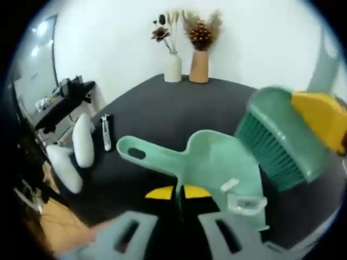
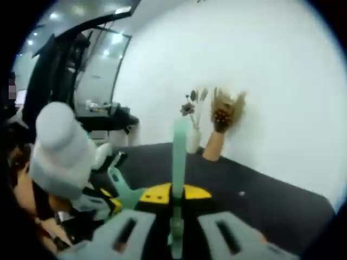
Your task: Pick up the broom and sweep the trash on the tabletop into the dustpan.
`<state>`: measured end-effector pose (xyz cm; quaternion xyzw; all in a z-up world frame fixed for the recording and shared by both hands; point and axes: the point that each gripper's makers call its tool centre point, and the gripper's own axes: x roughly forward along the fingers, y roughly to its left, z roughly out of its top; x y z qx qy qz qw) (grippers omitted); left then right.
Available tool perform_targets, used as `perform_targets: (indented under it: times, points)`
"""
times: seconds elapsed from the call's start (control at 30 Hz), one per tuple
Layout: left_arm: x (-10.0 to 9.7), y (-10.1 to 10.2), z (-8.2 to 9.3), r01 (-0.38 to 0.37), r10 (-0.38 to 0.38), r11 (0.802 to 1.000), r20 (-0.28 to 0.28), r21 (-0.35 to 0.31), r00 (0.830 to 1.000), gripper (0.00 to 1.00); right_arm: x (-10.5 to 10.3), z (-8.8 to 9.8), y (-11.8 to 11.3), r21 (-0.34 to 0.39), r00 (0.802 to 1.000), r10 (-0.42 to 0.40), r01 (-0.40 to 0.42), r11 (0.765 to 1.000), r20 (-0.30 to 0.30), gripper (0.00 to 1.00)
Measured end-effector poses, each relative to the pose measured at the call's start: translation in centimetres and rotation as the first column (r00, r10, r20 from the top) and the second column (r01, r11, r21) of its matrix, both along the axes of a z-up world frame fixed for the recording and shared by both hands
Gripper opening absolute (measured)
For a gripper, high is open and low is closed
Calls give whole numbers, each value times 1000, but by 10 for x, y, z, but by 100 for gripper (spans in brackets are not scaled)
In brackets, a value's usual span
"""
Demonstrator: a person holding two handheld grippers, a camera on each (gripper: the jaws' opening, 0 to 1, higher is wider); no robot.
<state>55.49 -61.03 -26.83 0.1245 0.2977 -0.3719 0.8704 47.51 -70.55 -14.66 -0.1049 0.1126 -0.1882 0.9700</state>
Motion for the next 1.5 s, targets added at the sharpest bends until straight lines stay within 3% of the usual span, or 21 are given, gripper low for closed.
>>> perform_targets:
  times: [0.07,0.13,0.27,0.33,0.4,0.57,0.6,0.63,0.7,0.73,0.77,0.8,0.9,1.03,1.1,1.2,1.23,1.27,1.33,1.4,1.5]
  points:
    - [4,0,3,10,-10,999,8,-37,1000,12,-8,3,-13,-8,1000,-14,14,1000,2,6]
    - [3,1,4,7,-11,997,-41,-80,999,14,-17,6,-25,-21,999,-33,33,999,6,6]
    - [10,11,7,21,-24,996,-35,-84,999,22,-29,7,-43,-32,999,-50,50,998,6,6]
    - [11,10,13,28,-37,987,-56,-156,998,24,-37,8,-51,-47,998,-58,58,997,5,6]
    - [13,10,23,13,-53,955,-127,-297,990,25,-44,8,-57,-67,998,-64,64,996,5,6]
    - [22,20,22,-60,-50,880,-218,-472,975,26,-59,10,-75,-96,996,-87,88,991,10,6]
    - [21,17,27,-53,-68,851,-209,-523,975,28,-60,10,-78,-95,996,-89,90,991,12,6]
    - [22,17,29,-110,-55,813,-265,-571,963,33,-61,10,-80,-93,996,-91,92,991,12,6]
    - [28,22,28,-123,-5,805,-214,-580,977,35,-62,9,-83,-93,996,-92,93,991,15,6]
    - [24,21,24,-128,-11,806,-232,-578,973,33,-62,9,-84,-93,996,-92,92,991,14,6]
    - [24,17,28,-142,-26,771,-254,-621,967,32,-62,8,-84,-92,996,-90,91,992,13,6]
    - [24,16,26,-178,-21,759,-296,-627,955,34,-63,7,-84,-91,996,-88,89,992,12,6]
    - [29,15,15,-220,-7,743,-335,-633,942,35,-63,5,-85,-91,997,-82,83,992,10,6]
    - [35,11,17,-319,-4,647,-421,-692,907,33,-63,3,-88,-86,997,-77,78,993,14,6]
    - [42,13,16,-361,26,623,-442,-694,896,31,-62,2,-88,-80,997,-73,74,994,16,6]
    - [48,10,19,-421,14,562,-501,-712,865,26,-61,-2,-89,-69,998,-65,66,995,18,6]
    - [49,8,18,-450,1,544,-536,-708,844,26,-60,-3,-89,-66,998,-63,64,996,17,6]
    - [50,7,17,-435,6,557,-520,-708,854,25,-60,-5,-89,-63,998,-61,62,996,16,6]
    - [49,0,17,-440,-15,564,-542,-699,841,24,-59,-8,-89,-58,998,-58,58,997,13,6]
    - [49,-1,15,-458,-15,558,-560,-692,828,16,-60,-11,-90,-55,998,-56,56,997,9,6]
    - [48,-4,16,-459,5,559,-551,-690,835,13,-62,-13,-93,-51,999,-54,54,997,8,6]
